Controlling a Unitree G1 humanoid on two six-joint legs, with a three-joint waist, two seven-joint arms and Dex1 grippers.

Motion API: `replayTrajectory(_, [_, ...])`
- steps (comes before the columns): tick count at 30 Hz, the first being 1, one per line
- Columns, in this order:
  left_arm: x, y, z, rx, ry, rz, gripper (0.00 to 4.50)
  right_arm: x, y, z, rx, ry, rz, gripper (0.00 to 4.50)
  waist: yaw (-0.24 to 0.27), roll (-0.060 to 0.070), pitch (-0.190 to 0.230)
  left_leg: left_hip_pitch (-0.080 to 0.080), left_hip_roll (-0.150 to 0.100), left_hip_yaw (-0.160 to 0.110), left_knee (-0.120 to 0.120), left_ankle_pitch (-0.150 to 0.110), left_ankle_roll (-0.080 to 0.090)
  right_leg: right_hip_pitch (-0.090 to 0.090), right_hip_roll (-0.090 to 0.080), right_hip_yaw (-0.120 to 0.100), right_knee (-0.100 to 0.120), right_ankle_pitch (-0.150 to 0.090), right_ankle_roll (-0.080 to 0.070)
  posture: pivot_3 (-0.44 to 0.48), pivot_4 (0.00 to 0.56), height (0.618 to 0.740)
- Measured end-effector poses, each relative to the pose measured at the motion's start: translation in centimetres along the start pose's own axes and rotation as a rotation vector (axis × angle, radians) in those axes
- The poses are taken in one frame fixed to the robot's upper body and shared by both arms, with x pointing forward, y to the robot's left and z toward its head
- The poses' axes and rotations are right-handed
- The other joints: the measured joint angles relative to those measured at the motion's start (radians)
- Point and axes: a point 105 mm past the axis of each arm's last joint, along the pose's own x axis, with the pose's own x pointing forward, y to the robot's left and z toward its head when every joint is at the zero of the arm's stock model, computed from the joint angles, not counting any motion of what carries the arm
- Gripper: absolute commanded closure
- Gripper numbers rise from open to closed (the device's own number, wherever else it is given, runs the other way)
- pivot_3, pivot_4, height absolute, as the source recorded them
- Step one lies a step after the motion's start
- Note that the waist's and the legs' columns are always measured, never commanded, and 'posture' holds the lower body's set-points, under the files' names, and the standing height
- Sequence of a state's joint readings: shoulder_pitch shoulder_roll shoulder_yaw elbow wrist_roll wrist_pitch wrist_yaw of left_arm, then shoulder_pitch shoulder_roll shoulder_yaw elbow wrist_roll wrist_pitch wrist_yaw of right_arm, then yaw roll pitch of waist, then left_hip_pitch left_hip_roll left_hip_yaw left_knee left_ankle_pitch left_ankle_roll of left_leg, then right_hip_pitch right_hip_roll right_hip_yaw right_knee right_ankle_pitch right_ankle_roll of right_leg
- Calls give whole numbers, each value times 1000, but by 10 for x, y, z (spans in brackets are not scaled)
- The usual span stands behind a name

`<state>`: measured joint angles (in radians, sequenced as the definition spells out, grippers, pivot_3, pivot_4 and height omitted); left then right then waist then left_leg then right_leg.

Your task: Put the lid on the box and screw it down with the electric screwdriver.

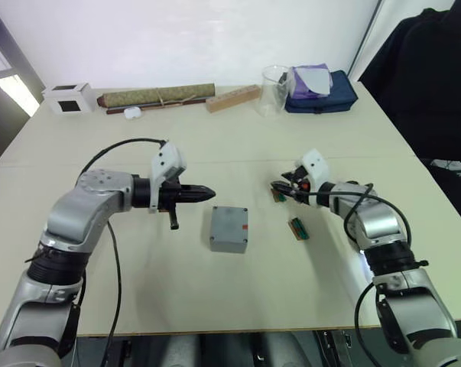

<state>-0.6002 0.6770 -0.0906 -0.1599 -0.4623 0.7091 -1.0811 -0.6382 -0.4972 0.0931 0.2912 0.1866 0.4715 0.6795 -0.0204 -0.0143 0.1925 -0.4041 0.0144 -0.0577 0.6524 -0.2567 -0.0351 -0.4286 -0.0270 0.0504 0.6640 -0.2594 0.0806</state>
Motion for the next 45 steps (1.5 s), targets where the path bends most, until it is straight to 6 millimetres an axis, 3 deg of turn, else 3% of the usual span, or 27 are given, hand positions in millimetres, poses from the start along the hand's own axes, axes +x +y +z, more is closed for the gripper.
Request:
replayTrajectory(12, [3, -1, -1, 1, 3, -1, 4500, 3, 3, -5, 16, 10, 10, 2595, -1, 0, 0, 0, 0, 0, 0, 0, 0, 0, 0, 0, 0, 0, 0, 0, 150, 740])
replayTrajectory(15, [4, -1, -1, 2, 1, -1, 4500, 5, 4, -5, 23, 10, 14, 3281, -1, 0, 0, 0, 0, 0, 0, 0, 0, 0, 0, 0, 0, 0, 0, 0, 150, 740])
replayTrajectory(18, [4, -1, -1, 6, -2, 0, 4500, 5, 5, -6, 25, 8, 18, 4424, 0, 0, 0, 0, 0, 0, 0, 0, 0, 0, 0, 0, 0, 0, 0, 0, 150, 740])
replayTrajectory(28, [4, 0, -2, 12, 0, 7, 4500, 5, 6, -4, 20, 1, 30, 4424, -1, 0, 0, 0, 0, 0, 0, 0, 0, 0, 0, 0, 0, 0, 0, 0, 150, 740])
replayTrajectory(35, [5, 1, -5, 1, 3, 8, 4500, -3, 10, 15, 17, -74, 54, 4424, 0, 0, 0, 0, 0, 0, 0, 0, 0, 0, 0, 0, 0, 0, 0, 0, 150, 740])
replayTrajectory(41, [5, 1, -6, -8, 1, 6, 4500, -10, 14, 15, 38, -93, 65, 4424, 0, 0, 0, 0, 0, 0, 0, 0, 0, 0, 0, 0, 0, 0, 0, 0, 150, 740])
replayTrajectory(45, [4, 1, -7, -17, 0, 2, 4500, -20, 18, 34, 9, -161, 68, 4424, 0, 0, 0, 0, 0, 0, 0, 0, 0, 0, 0, 0, 0, 0, 0, 0, 150, 740])
